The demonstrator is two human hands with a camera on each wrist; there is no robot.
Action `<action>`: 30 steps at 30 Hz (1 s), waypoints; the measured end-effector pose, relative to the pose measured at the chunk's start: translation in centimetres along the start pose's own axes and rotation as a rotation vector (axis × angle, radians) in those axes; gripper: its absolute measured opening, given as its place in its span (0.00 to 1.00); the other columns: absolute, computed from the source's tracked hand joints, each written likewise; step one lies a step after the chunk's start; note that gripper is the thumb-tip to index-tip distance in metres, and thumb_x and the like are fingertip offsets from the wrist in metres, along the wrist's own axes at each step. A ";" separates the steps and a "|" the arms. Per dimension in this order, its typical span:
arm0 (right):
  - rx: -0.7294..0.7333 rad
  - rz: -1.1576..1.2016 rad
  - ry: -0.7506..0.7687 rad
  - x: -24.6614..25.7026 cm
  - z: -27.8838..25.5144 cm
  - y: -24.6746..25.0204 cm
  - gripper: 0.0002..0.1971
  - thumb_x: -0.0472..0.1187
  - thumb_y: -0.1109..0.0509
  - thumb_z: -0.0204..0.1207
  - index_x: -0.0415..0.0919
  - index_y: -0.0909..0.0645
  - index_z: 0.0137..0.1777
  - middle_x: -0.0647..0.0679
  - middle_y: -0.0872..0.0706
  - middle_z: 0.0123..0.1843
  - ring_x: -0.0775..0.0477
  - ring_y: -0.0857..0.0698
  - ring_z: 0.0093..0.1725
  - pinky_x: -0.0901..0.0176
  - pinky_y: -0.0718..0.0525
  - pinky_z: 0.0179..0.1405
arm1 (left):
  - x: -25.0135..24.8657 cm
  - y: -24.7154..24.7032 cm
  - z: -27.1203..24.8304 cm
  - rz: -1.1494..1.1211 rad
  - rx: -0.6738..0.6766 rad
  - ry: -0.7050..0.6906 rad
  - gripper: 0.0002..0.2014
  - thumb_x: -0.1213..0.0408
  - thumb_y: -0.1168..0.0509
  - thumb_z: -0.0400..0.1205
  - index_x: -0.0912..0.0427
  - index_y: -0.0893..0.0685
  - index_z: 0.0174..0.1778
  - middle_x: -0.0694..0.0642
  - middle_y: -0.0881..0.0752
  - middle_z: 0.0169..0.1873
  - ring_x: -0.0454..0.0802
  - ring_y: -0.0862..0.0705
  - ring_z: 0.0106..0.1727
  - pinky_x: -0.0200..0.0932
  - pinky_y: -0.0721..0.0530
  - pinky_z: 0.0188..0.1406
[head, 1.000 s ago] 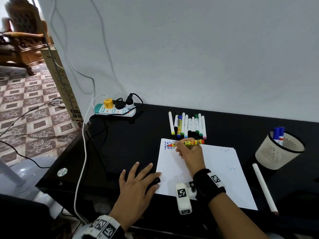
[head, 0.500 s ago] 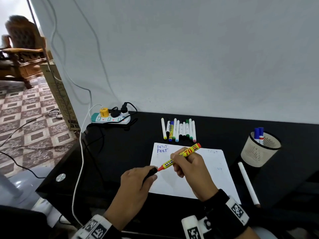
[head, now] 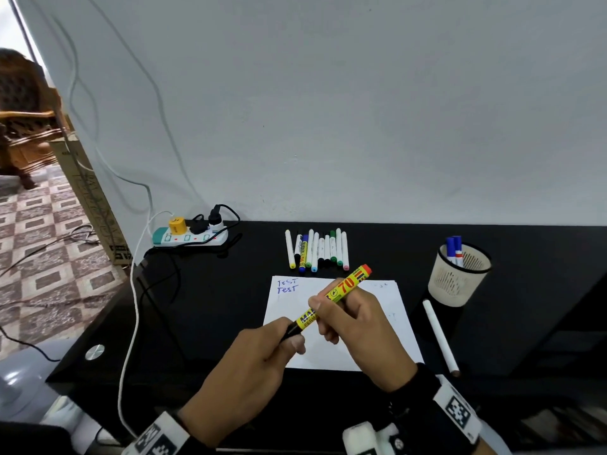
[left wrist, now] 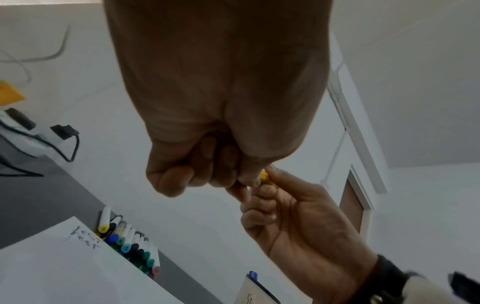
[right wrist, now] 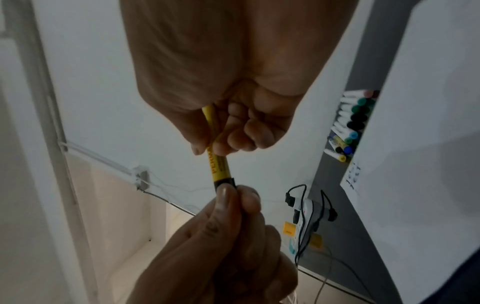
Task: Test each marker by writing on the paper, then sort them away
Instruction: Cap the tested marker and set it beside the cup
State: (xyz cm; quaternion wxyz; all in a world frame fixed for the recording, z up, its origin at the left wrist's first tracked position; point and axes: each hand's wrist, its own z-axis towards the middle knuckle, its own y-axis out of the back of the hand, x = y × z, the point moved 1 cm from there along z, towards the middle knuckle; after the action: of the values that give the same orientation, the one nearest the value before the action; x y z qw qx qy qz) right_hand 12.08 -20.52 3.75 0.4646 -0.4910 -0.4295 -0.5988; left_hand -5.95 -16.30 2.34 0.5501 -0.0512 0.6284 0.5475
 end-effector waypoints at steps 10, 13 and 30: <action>0.013 0.100 0.009 -0.5 -1.6 2.6 0.08 0.32 0.32 0.87 0.42 0.11 0.53 0.43 0.20 0.32 0.46 0.21 0.32 0.57 0.21 0.32 | 1.1 -0.8 1.7 0.105 0.104 0.091 0.15 0.46 0.35 0.82 0.34 0.28 0.63 0.43 0.18 0.39 0.40 0.21 0.40 0.38 0.23 0.44; -0.171 -0.110 0.056 0.1 -1.6 7.4 0.12 0.29 0.29 0.83 0.47 0.12 0.55 0.43 0.14 0.37 0.47 0.15 0.37 0.55 0.15 0.38 | 5.1 -0.9 1.2 0.370 0.102 0.190 0.28 0.37 0.40 0.78 0.36 0.34 0.75 0.36 0.25 0.60 0.39 0.26 0.63 0.46 0.26 0.68; -0.007 -1.204 -0.509 -7.7 -1.5 21.8 0.13 0.41 0.27 0.81 0.55 0.12 0.63 0.52 0.13 0.64 0.53 0.16 0.58 0.68 0.24 0.56 | 11.2 -2.3 -0.5 0.609 0.155 0.372 0.41 0.26 0.57 0.69 0.35 0.35 0.80 0.39 0.38 0.80 0.44 0.42 0.82 0.57 0.38 0.77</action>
State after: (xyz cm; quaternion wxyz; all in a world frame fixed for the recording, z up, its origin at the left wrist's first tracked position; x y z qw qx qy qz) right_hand 33.74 -25.26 -2.85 -0.0697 -0.2926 -0.7238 -0.6209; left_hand -9.09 -11.57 -7.55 0.2402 0.0816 0.7439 0.6182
